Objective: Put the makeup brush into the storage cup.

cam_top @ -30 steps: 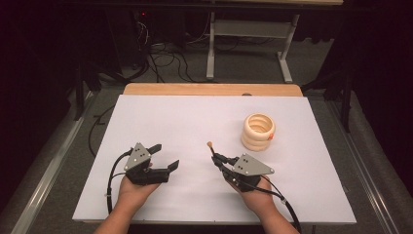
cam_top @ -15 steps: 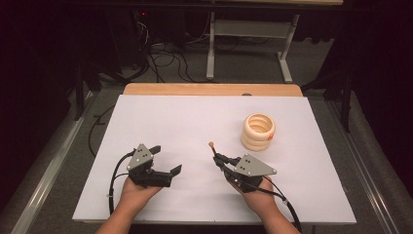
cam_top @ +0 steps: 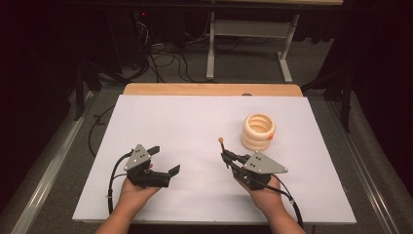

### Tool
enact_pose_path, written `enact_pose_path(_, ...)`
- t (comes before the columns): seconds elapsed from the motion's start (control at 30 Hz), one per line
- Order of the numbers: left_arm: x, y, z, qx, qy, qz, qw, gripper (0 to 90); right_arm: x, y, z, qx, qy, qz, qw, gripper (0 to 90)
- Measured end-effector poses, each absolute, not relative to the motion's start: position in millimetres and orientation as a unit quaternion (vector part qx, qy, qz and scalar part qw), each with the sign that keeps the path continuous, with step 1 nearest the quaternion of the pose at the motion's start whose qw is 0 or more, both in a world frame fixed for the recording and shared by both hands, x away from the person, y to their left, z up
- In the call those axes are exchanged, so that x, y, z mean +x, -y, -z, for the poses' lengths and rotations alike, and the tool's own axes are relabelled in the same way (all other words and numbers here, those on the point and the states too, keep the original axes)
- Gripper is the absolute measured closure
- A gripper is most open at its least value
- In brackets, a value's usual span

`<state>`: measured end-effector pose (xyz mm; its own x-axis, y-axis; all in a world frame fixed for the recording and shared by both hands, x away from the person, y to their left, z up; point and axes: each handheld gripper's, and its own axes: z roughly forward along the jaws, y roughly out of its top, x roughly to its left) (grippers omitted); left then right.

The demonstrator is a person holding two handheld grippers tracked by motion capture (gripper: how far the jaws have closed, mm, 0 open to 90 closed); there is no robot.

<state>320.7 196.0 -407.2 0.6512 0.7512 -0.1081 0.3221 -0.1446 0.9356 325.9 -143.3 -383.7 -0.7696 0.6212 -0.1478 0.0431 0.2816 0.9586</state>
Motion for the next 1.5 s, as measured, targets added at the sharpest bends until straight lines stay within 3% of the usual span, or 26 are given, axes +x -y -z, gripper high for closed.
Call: enact_pose_path(1.5, 320, -196, 405, 0.729, -0.364, -0.198, 0.545, 0.2, 344, 218, 370, 0.312, -0.697, -0.568, 0.307, 85.0)
